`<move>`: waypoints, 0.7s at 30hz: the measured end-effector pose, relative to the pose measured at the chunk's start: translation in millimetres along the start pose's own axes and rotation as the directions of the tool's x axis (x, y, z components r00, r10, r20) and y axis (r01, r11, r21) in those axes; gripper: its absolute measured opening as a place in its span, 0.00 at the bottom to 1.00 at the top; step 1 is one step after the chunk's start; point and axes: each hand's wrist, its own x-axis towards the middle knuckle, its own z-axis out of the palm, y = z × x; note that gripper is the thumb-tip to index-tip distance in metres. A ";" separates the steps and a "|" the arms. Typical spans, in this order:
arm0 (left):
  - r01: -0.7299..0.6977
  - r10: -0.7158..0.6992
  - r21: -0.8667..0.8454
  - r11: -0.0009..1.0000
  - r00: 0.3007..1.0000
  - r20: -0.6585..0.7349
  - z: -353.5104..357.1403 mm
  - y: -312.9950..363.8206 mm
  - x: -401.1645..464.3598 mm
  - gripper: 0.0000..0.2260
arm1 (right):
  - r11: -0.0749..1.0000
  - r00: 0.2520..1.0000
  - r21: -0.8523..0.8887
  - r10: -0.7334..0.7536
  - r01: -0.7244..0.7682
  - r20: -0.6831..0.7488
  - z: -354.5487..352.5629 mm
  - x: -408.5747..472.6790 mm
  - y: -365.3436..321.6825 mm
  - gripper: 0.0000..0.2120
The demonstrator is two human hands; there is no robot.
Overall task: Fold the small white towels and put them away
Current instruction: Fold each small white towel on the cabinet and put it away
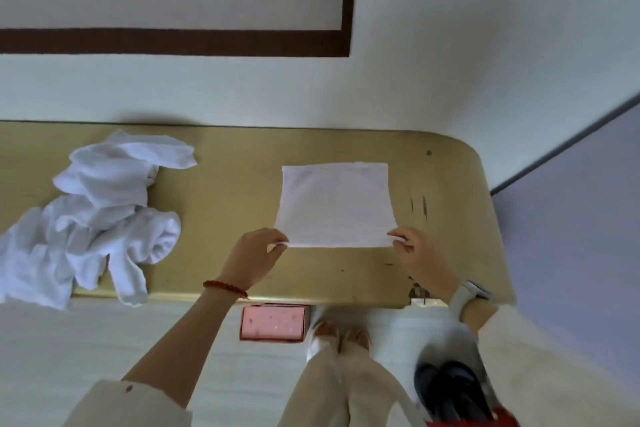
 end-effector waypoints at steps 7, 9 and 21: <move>0.207 -0.182 -0.043 0.977 0.929 0.323 41.6 -28.5 -22.1 0.04 | 0.977 0.961 -0.023 0.214 -0.213 0.174 41.1 -36.7 48.0 0.08; 0.221 -0.179 -0.129 0.967 0.944 0.279 37.2 -28.9 -14.6 0.02 | 0.970 0.963 0.013 0.241 -0.244 0.123 37.8 -30.0 45.9 0.09; 0.240 -0.321 -0.476 0.846 0.942 -0.096 32.4 -26.6 81.6 0.09 | 0.978 0.960 0.164 0.168 -0.133 -0.226 19.9 79.6 20.1 0.08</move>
